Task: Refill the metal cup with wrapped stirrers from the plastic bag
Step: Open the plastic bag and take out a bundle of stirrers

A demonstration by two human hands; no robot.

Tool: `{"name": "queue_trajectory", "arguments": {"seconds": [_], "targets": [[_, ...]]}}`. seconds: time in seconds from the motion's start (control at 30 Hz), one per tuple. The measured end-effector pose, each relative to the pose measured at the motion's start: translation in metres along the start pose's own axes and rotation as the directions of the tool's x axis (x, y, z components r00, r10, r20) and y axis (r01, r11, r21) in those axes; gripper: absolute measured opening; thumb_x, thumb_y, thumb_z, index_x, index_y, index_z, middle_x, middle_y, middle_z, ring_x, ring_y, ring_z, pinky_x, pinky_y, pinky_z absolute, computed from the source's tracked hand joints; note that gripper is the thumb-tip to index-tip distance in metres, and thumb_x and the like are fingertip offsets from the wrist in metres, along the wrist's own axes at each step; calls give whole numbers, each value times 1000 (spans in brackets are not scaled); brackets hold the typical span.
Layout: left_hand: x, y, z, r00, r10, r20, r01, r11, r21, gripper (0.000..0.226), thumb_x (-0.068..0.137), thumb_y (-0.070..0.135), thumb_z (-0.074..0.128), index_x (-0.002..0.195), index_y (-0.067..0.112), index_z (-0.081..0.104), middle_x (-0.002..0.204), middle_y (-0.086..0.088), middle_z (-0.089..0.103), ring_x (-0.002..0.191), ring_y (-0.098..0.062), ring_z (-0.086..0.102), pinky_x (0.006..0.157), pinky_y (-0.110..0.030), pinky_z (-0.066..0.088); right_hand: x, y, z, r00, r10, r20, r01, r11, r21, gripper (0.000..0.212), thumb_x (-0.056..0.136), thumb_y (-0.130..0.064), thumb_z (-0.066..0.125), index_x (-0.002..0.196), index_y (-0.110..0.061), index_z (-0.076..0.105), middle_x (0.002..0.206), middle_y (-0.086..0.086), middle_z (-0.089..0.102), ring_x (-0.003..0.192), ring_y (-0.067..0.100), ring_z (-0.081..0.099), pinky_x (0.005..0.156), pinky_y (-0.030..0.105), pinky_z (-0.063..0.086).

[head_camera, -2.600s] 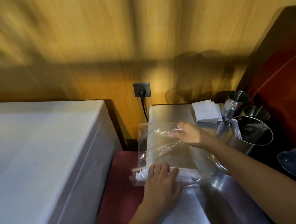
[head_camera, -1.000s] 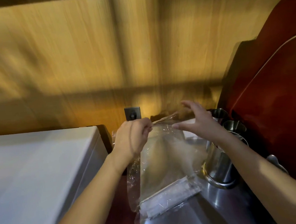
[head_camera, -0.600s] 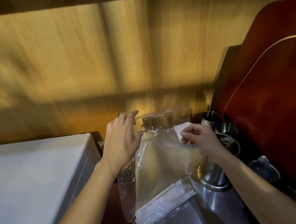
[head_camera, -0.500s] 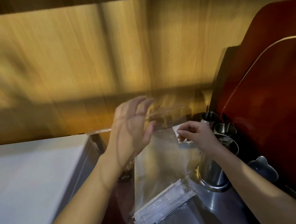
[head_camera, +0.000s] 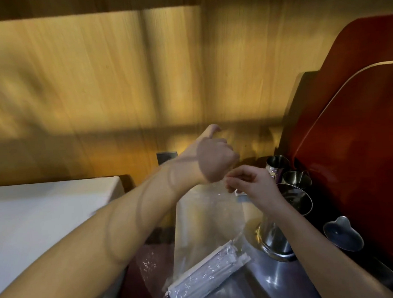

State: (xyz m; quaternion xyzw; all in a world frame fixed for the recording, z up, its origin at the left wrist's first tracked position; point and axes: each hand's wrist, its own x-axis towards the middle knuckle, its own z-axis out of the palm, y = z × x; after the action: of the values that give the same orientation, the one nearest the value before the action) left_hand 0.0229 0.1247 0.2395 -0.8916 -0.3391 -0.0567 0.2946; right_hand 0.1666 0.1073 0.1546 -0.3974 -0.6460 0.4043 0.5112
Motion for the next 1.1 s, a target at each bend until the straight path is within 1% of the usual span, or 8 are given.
{"name": "queue_trajectory", "arguments": {"seconds": [0.13, 0.23, 0.4, 0.53, 0.67, 0.87, 1.0, 1.1], "targets": [[-8, -17, -17, 985, 31, -170, -61, 983, -171, 20, 70, 8, 34, 59, 22, 42, 57, 5, 49, 62, -14, 49, 99, -48, 24, -17, 18, 3, 998, 48, 31, -47, 999, -25, 20, 80, -6, 65, 72, -24, 68, 62, -6, 67, 62, 5, 62, 58, 11, 46], [-18, -35, -36, 992, -20, -123, -6, 979, -202, 17, 62, 6, 32, 59, 20, 41, 57, 6, 44, 57, -18, 45, 99, -42, 18, -32, 34, 4, 995, 103, 19, -103, 995, -2, 19, 80, -8, 66, 70, -23, 70, 61, -7, 69, 62, 3, 61, 58, 12, 45], [-22, -26, -44, 995, -103, -10, 103, 995, -9, 14, 76, 11, 53, 89, 13, 60, 80, -3, 58, 87, -26, 56, 110, -47, 13, -38, 41, 6, 993, 113, -33, -113, 994, -1, 15, 80, -13, 67, 70, -24, 71, 62, -3, 69, 63, 8, 62, 63, 22, 45], [-11, 18, -29, 995, 43, -86, -38, 997, 63, 31, 53, 26, 83, 80, 16, 71, 71, -2, 71, 74, -20, 68, 95, -50, 45, -33, 35, 8, 996, 89, -31, -88, 996, 27, 19, 79, -9, 67, 69, -24, 72, 60, -2, 68, 62, 10, 60, 64, 24, 46], [-1, 15, -7, 962, 76, 262, -84, 996, 20, 11, 87, 24, 56, 90, 18, 65, 90, 1, 72, 93, -19, 64, 107, -43, 20, -33, 28, 5, 998, 55, -31, -54, 998, 10, 19, 78, -8, 67, 69, -24, 72, 60, -4, 68, 62, 8, 60, 62, 18, 48], [-9, -24, -10, 996, 66, 63, -57, 989, -133, 32, 81, 25, 59, 54, 27, 42, 48, 15, 38, 53, -12, 43, 86, -42, 31, -52, 37, -11, 990, 141, -15, -142, 988, -63, 24, 80, 0, 64, 74, -23, 69, 67, -6, 69, 66, 0, 63, 66, 14, 50], [-10, -41, -25, 997, 42, 66, -25, 973, -231, 26, 83, 21, 59, 59, 21, 48, 60, 4, 62, 54, -16, 47, 90, -41, 28, -63, 43, -20, 982, 177, -72, -178, 984, -12, 21, 80, 3, 63, 78, -17, 69, 77, 0, 69, 70, -2, 63, 67, 8, 47], [-10, -50, -26, 990, -50, 134, 83, 964, -253, 21, 88, 14, 51, 68, 21, 56, 78, 12, 70, 68, -9, 52, 99, -36, 23, -65, 44, -28, 981, 142, -130, -155, 983, -103, 28, 83, -3, 62, 77, -30, 70, 72, -13, 73, 73, -4, 63, 69, 6, 44]]}}
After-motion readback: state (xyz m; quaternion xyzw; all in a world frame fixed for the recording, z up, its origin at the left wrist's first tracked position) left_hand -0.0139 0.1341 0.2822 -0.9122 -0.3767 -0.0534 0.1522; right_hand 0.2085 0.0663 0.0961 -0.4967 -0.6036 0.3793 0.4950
